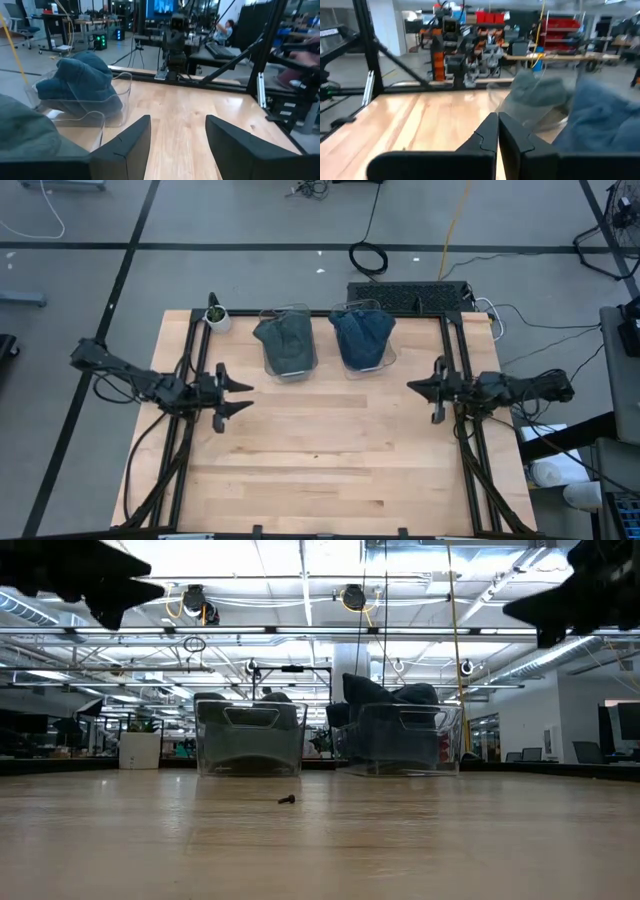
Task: Pick & Place hat
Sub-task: Return to Home Position
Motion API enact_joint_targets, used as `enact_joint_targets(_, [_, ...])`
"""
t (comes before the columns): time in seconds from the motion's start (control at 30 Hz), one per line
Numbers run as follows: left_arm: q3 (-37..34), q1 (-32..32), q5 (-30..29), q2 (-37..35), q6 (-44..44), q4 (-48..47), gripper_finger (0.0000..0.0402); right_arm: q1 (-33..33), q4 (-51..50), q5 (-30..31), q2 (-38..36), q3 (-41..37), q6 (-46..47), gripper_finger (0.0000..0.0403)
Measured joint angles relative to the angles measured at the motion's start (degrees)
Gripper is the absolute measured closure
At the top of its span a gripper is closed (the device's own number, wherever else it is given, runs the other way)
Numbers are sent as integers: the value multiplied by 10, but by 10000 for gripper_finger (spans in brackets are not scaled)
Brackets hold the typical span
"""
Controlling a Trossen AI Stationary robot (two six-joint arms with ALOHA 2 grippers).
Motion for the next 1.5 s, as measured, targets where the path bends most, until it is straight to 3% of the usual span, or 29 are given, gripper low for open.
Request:
enact_joint_targets(0.13, [-50,0,0,-40,9,43,198,0,20,-25,0,-29,20,399])
enact_joint_targets(0.3, [-96,0,1,-84,23,76,201,0,130,-126,0,-60,-2,399])
enact_joint_targets(0.47, [-118,0,2,-107,22,77,203,-5,198,-139,-1,-105,-2,399])
enact_joint_targets(0.77, [-120,0,36,-109,55,65,203,-32,96,-185,1,-106,16,399])
enact_joint_targets(0.93, [-120,0,52,-109,67,52,206,-35,110,-266,1,-106,17,398])
enact_joint_targets(1.2, [-120,0,42,-107,78,45,199,-64,94,-267,1,-107,8,399])
enact_joint_targets(1.4, [-120,0,22,-107,79,30,206,-69,81,-198,2,-107,5,399])
enact_joint_targets(1.5, [-120,0,15,-107,77,14,204,-69,81,-195,2,-107,3,399])
